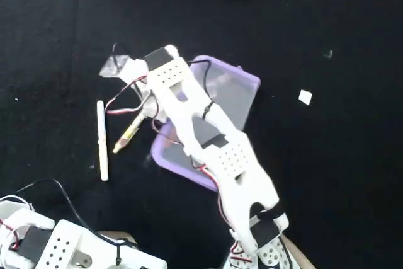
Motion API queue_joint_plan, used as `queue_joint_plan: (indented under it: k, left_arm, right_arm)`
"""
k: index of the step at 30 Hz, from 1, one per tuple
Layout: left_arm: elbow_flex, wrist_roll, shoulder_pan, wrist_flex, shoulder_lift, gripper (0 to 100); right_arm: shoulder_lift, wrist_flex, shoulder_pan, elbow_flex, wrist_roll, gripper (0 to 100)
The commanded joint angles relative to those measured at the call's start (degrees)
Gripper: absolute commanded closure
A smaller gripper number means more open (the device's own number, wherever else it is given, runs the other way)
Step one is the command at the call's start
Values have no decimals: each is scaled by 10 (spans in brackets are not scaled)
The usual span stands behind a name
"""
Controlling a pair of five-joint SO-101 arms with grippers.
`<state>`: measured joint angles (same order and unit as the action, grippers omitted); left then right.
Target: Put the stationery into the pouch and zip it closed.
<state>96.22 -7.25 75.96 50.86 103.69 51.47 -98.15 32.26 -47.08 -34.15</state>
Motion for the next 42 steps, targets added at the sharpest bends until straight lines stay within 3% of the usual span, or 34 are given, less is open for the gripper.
queue_joint_plan:
  k: [1, 11, 21, 25, 31, 36, 42]
  left_arm:
    - [11, 0, -6, 1, 4, 970]
    - [11, 0, -6, 2, 4, 970]
    - [11, 0, -7, 2, 4, 970]
    - [11, 0, -7, 2, 4, 970]
    - [11, 0, -7, 2, 4, 970]
    - [11, 0, -7, 2, 4, 970]
    - [11, 0, -7, 2, 4, 970]
  right_arm:
    - [-26, -31, -45, -5, -11, 892]
    - [-174, -31, -119, 101, -18, 892]
    - [-292, -31, -207, 349, -113, 892]
    - [-282, -2, -236, 354, -130, 892]
    - [-247, 109, -221, 339, -127, 890]
    - [-247, 148, -200, 245, -77, 888]
    - [-185, 215, -200, 167, -75, 887]
